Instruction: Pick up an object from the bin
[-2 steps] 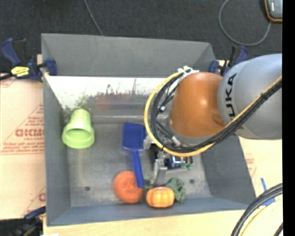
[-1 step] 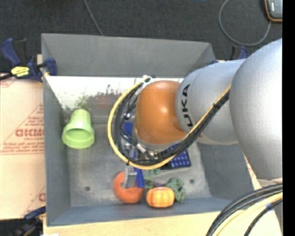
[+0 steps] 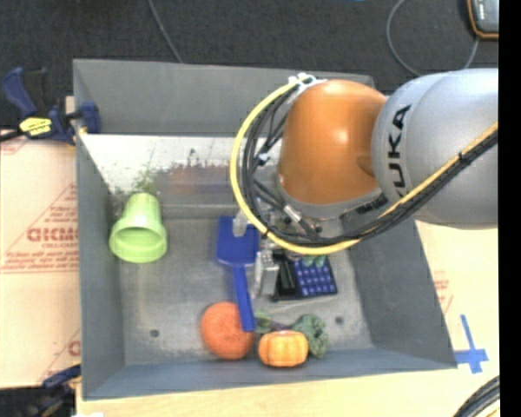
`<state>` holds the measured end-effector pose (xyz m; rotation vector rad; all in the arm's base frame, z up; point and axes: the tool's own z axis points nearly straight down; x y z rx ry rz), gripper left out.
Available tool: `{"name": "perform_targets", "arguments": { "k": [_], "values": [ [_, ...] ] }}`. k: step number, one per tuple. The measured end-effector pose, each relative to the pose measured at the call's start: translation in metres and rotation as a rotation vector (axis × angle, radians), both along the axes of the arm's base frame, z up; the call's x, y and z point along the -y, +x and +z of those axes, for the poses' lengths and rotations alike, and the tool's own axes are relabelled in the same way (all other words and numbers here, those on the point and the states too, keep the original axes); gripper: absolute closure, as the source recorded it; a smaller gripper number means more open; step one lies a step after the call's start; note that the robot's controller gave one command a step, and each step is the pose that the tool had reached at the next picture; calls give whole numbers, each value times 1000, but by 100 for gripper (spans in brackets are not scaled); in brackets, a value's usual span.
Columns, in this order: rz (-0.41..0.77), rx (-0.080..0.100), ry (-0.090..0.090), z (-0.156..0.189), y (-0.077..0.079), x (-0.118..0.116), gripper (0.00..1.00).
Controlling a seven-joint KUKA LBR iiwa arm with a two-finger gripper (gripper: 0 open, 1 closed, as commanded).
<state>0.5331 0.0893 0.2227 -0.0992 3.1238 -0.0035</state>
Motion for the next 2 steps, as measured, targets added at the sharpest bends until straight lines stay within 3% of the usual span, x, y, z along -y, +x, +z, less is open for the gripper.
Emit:
{"name": "perform_targets", "arguments": {
  "k": [1, 2],
  "values": [
    [-37, -3, 3, -63, -39, 4, 0],
    [230, 17, -4, -86, -16, -13, 0]
  ]
}}
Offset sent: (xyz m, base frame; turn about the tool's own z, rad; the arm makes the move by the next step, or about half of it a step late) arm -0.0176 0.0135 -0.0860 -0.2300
